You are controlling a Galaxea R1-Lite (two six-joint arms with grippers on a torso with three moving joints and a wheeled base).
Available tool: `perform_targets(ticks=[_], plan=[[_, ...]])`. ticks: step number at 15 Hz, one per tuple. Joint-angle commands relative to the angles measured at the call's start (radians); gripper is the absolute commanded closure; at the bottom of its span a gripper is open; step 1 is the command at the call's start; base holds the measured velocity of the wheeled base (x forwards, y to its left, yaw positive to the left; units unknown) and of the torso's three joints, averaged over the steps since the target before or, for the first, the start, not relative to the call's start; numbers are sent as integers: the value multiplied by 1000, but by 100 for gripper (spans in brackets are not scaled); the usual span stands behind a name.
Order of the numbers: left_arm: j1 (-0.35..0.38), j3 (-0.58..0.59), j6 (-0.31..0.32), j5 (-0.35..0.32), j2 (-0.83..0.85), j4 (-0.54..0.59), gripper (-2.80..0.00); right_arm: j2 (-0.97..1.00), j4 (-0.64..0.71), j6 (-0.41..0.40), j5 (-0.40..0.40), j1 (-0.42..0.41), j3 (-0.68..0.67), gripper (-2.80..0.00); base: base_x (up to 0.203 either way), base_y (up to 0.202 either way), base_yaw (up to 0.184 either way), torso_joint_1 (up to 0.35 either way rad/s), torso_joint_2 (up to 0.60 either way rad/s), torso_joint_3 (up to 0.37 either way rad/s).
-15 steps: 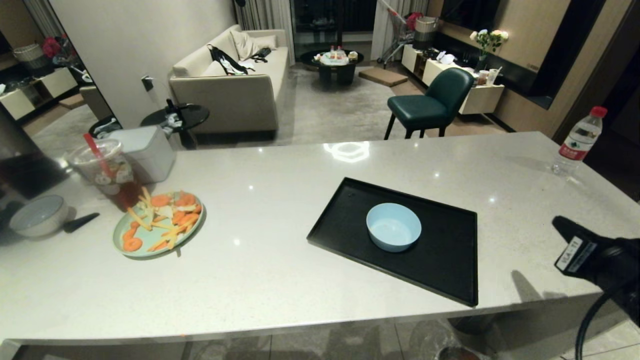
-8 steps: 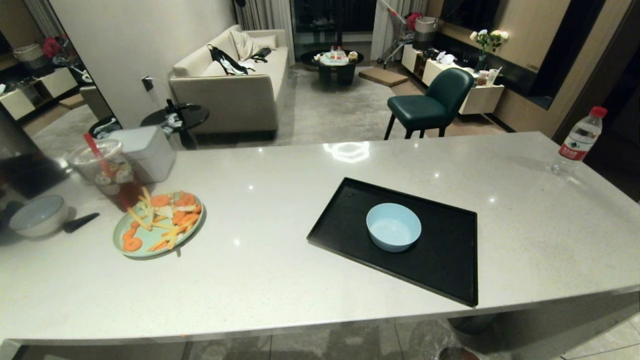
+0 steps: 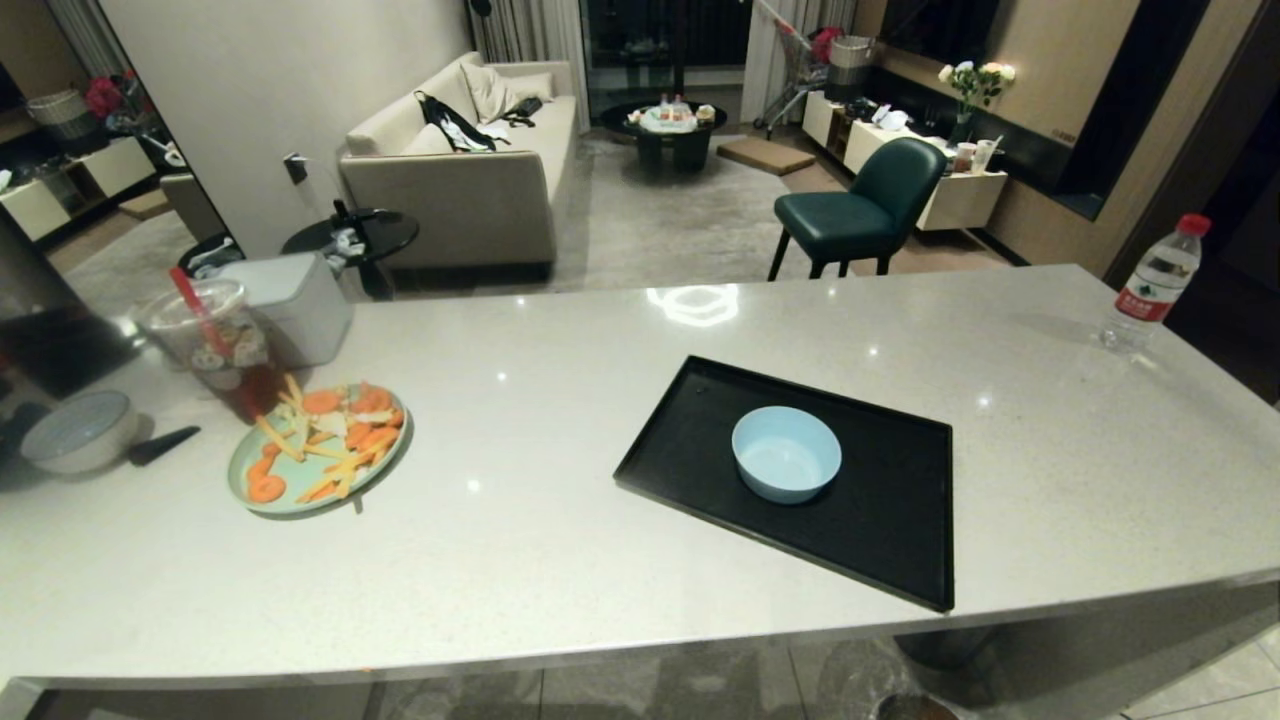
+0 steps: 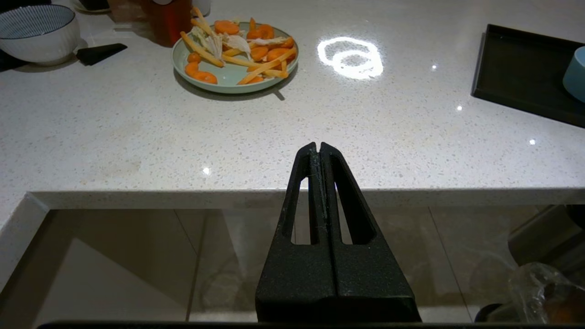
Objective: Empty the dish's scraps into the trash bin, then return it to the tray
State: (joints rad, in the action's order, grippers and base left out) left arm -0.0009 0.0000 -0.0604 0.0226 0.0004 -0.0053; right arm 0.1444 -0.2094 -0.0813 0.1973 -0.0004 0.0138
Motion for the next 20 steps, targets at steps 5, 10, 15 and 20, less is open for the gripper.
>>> perform_targets(ticks=[5, 10, 15, 20], plan=[[1, 0, -1, 0, 1, -1, 0, -144, 173, 45, -193, -3, -14, 0, 0, 0, 0, 0, 0, 0], [-1, 0, -1, 0, 1, -1, 0, -144, 165, 49, -193, -3, -14, 0, 0, 0, 0, 0, 0, 0], [1, 0, -1, 0, 1, -1, 0, -144, 153, 52, -193, -3, -14, 0, 0, 0, 0, 0, 0, 0], [1, 0, -1, 0, 1, -1, 0, -144, 154, 57, -193, -3, -14, 0, 0, 0, 0, 0, 0, 0]])
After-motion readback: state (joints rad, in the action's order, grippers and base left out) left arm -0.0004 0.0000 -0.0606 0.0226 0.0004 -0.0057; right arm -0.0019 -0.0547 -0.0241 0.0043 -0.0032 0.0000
